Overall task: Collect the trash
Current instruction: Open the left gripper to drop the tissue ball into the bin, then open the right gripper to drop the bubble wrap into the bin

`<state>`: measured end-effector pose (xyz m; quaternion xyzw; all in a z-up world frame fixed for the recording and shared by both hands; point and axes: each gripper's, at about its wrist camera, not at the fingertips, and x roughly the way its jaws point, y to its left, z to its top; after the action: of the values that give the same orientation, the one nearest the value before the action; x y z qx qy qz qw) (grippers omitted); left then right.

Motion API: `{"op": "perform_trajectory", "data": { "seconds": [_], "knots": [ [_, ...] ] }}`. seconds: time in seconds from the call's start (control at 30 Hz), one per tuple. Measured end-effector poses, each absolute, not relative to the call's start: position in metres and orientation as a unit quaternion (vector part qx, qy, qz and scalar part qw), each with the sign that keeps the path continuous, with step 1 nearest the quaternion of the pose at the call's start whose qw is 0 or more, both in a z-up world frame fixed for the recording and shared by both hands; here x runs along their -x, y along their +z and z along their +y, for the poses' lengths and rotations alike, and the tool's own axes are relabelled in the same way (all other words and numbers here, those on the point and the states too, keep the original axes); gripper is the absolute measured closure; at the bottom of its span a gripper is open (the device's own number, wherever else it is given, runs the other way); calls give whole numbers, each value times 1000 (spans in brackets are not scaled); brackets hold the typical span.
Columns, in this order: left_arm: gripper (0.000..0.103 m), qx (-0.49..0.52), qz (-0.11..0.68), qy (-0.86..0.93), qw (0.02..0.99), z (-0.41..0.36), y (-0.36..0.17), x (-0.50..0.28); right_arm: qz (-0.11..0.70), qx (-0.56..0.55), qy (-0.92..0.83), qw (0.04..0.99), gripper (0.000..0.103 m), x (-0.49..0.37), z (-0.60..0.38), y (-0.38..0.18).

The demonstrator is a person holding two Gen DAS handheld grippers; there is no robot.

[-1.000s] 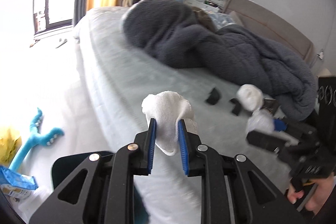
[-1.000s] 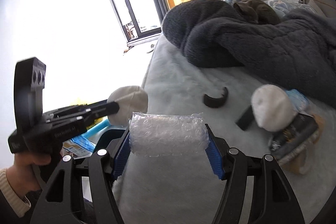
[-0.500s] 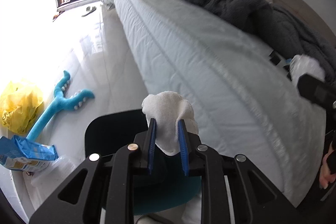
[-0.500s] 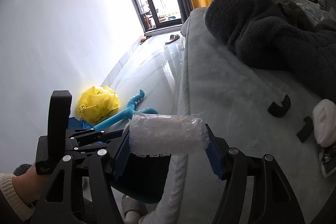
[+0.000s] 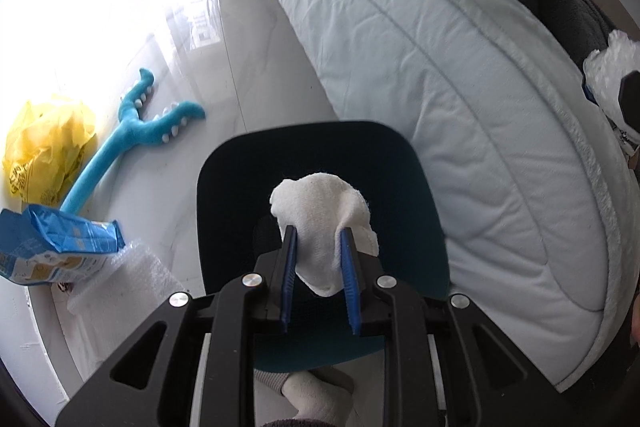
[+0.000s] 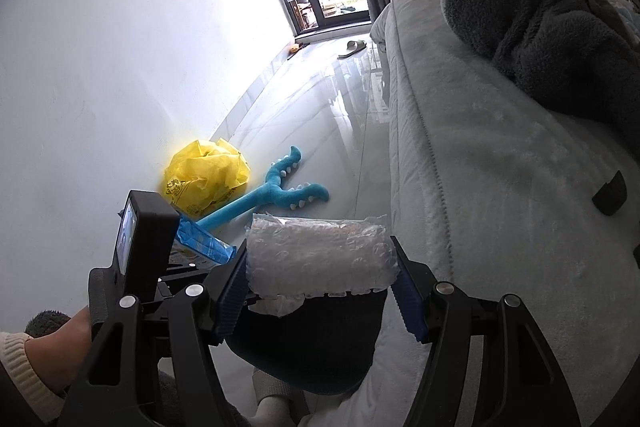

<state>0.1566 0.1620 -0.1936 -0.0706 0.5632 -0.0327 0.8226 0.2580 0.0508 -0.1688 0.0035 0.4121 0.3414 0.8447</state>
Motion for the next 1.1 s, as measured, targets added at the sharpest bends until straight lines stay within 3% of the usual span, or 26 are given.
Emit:
{"op": "perform_trajectory", "data": {
  "seconds": [0.13,0.2,0.27,0.93,1.1],
  "knots": [
    [66,89,578,-37,810,174,-201,-150,426,-5,343,837,37,-261,64,-178],
    [48,87,575,-34,813,180,-199,-146,434,-4,343,833,37,-263,72,-185],
    [42,92,568,-32,817,187,-194,-143,441,-1,342,830,37,-264,78,-190],
    [25,72,409,36,909,230,-110,-108,513,64,317,795,37,-262,130,-266],
    [12,74,370,38,925,231,-88,-100,530,83,312,784,37,-259,139,-285]
  ]
}}
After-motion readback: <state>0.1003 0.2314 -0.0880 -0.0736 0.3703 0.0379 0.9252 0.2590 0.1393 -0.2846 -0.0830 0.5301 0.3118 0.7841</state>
